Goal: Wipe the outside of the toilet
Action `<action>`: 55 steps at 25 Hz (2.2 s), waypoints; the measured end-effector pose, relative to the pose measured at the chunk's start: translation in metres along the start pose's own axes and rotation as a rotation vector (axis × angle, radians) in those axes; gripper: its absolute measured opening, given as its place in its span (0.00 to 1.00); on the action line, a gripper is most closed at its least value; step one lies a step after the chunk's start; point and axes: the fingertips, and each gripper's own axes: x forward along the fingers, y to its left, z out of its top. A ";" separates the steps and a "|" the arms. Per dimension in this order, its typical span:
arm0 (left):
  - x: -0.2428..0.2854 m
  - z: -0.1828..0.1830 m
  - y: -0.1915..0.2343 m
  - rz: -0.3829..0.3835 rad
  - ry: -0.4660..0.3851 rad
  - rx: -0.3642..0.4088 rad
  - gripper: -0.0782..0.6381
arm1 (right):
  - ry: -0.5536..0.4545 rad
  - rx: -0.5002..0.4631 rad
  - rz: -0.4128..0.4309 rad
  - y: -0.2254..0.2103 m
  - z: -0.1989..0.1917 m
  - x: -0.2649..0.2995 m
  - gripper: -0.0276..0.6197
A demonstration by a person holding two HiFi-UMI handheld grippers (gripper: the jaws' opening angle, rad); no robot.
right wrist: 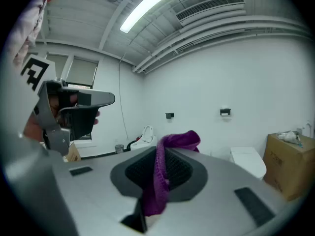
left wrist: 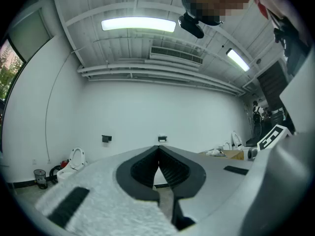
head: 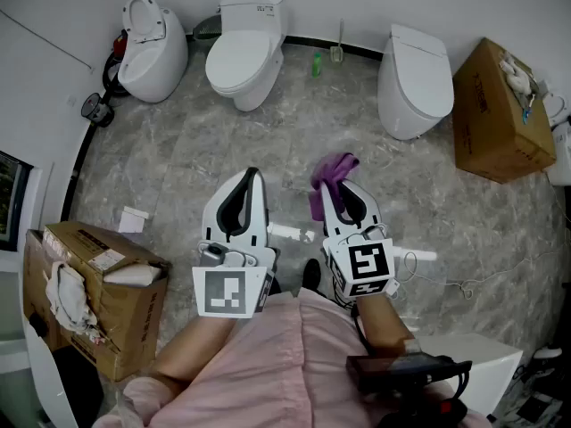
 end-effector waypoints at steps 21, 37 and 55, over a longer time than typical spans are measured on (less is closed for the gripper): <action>0.061 -0.039 -0.026 0.062 0.069 0.013 0.12 | -0.004 0.010 0.042 -0.074 -0.014 0.036 0.13; 0.239 -0.100 0.105 0.039 0.118 -0.011 0.12 | 0.050 0.029 0.028 -0.126 -0.015 0.245 0.13; 0.409 -0.102 0.172 -0.040 0.045 -0.020 0.12 | -0.004 -0.018 -0.053 -0.203 0.043 0.393 0.13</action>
